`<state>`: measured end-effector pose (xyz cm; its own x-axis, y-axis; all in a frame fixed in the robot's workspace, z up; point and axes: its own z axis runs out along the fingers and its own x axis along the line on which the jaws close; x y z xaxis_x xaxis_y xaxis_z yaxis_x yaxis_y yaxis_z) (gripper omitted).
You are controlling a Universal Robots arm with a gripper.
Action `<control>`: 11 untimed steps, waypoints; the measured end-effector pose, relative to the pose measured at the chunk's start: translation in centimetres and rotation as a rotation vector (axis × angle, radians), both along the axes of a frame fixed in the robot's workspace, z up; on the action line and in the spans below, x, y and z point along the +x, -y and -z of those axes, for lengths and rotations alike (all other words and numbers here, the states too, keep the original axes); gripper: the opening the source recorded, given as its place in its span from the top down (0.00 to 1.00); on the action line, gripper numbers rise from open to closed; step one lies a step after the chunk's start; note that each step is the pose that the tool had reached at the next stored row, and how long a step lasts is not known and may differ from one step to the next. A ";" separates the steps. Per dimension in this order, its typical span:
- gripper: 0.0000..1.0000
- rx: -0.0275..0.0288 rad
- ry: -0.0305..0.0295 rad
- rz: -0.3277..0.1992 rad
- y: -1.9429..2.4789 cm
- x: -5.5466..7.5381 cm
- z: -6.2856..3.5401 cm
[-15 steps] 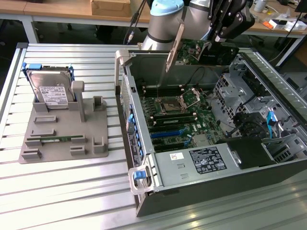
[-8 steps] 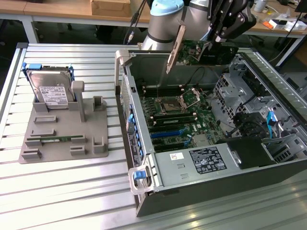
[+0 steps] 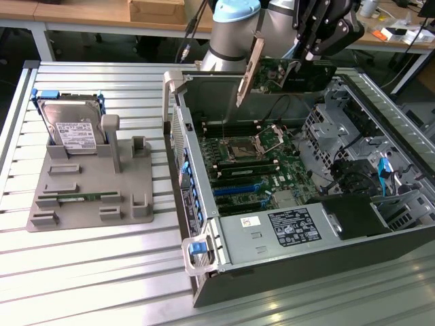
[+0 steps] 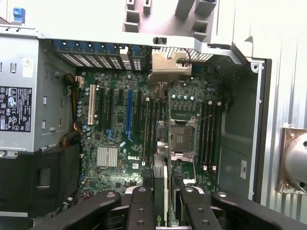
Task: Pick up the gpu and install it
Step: 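Insert the gpu into the slot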
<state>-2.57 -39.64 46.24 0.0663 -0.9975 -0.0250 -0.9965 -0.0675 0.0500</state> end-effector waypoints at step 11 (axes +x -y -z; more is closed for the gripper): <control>0.74 0.0000 0.0000 0.000 0.00 0.0 0.79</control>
<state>-2.57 -39.64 45.45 0.0662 -0.9975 -0.0250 -0.9965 -0.0674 0.0500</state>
